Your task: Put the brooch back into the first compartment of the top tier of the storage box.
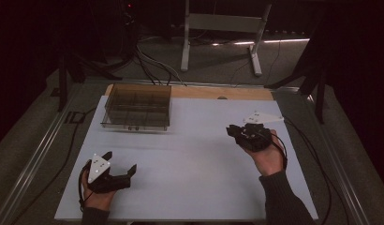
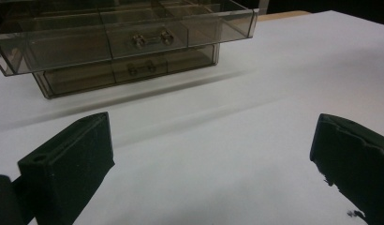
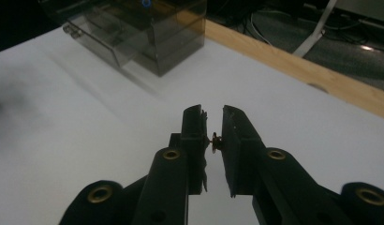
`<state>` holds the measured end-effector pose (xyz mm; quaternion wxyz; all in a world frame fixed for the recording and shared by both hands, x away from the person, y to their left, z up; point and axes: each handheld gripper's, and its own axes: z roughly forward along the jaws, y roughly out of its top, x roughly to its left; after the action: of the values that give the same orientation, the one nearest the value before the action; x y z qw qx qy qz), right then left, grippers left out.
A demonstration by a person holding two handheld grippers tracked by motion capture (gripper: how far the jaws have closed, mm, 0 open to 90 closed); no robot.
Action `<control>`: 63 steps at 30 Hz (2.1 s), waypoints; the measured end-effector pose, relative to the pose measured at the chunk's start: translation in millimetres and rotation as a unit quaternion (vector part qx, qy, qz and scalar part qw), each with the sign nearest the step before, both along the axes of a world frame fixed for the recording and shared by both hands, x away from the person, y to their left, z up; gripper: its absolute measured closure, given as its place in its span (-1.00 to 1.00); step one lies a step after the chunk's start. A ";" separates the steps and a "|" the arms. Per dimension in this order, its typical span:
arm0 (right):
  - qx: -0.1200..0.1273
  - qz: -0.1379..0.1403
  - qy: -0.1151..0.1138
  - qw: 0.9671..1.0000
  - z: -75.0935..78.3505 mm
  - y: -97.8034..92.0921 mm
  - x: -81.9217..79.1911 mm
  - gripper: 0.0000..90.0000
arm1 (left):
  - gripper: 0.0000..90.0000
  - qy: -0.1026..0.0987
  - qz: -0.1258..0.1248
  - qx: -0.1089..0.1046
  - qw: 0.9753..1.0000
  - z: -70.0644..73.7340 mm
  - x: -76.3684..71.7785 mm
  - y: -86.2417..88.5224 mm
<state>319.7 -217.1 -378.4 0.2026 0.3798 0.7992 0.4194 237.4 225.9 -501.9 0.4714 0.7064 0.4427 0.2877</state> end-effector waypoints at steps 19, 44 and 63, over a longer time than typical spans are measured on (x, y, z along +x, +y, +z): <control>0.011 0.021 -0.022 0.999 20.5 50.0 21.7 0.78 | -0.99 0.000 0.001 -0.007 1.000 0.5 -1.4 0.8; 0.058 0.065 -0.022 0.996 19.5 106.6 52.8 0.78 | -0.99 0.000 -0.006 -0.004 1.000 -0.3 -0.8 -0.6; 0.061 0.092 -0.021 0.994 21.6 148.9 69.7 0.78 | -0.99 0.001 -0.007 -0.004 1.000 -0.5 -1.1 0.7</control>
<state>389.4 -68.1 -356.7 0.1561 0.3073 0.7996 0.4917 236.3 226.6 -502.4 0.4760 0.7076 0.4398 0.2818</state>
